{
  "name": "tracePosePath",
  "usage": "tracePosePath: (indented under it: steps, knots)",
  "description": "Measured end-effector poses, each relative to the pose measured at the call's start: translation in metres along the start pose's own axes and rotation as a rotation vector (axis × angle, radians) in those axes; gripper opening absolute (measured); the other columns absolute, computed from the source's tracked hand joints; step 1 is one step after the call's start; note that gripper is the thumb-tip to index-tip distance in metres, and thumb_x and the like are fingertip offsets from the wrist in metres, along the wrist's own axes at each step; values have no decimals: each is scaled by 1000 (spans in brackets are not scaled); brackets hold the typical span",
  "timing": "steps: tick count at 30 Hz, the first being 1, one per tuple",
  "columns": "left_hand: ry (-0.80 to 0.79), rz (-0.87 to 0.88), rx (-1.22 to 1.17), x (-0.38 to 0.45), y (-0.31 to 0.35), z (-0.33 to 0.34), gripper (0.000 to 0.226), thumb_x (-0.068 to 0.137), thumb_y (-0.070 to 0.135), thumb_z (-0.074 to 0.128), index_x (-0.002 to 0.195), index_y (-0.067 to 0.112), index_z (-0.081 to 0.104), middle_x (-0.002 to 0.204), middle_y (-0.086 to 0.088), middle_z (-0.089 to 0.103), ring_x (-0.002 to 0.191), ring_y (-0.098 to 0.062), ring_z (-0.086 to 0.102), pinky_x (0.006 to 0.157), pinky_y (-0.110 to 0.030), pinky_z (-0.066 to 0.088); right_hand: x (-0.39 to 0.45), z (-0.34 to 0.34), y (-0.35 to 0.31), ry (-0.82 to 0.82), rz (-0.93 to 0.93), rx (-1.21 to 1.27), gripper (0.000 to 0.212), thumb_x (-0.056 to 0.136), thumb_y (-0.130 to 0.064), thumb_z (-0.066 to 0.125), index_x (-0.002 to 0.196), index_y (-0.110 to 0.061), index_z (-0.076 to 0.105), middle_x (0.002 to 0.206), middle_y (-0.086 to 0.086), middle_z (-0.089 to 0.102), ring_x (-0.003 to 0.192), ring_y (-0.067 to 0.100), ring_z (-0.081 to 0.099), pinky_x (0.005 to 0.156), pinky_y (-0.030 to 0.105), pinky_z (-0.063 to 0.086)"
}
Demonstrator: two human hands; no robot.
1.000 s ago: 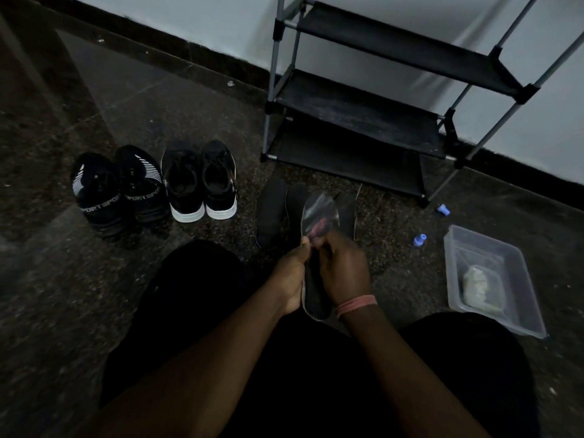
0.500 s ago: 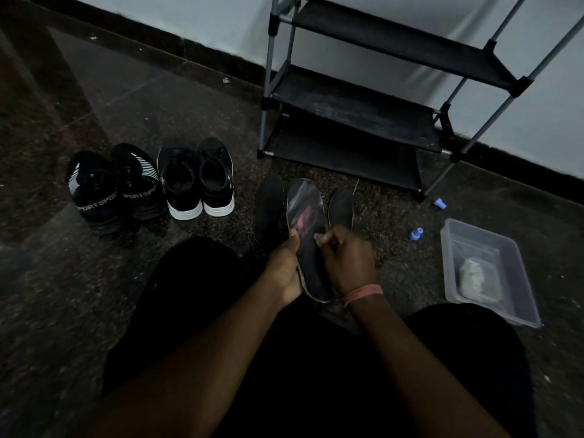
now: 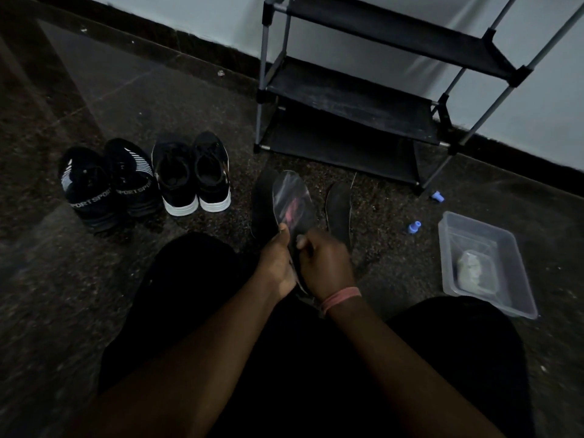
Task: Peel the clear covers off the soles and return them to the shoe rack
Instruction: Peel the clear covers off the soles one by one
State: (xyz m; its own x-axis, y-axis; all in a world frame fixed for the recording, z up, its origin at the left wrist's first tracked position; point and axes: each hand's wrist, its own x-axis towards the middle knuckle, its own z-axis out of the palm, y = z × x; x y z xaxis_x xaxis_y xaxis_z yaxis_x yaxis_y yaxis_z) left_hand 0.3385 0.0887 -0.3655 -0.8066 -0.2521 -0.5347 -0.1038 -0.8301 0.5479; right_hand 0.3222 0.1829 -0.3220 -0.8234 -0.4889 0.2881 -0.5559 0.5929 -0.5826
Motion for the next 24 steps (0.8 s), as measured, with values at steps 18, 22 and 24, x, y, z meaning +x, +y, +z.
tracePosePath:
  steps: [18, 22, 24]
  knots:
    - [-98, 35, -112, 0, 17, 5, 78, 101, 68, 23, 135, 8, 60, 127, -14, 69, 107, -25, 71, 92, -40, 54, -3, -20, 10, 86, 341, 439, 12, 87, -12, 71, 85, -20, 62, 73, -8, 67, 66, 2, 63, 67, 20, 51]
    - [-180, 7, -127, -7, 17, 4, 73, 102, 65, 24, 122, 8, 65, 111, -9, 77, 101, -21, 75, 105, -43, 45, 4, -39, 14, 132, 549, 652, 11, 96, -2, 53, 102, -6, 62, 67, 5, 64, 50, 6, 59, 50, 16, 49]
    - [-199, -11, -118, -9, 22, 6, 76, 100, 67, 27, 125, 6, 65, 117, -10, 76, 100, -19, 75, 99, -40, 50, 6, -40, 14, 97, 595, 786, 15, 95, 2, 49, 104, 4, 59, 70, 17, 66, 53, 20, 61, 50, 26, 53]
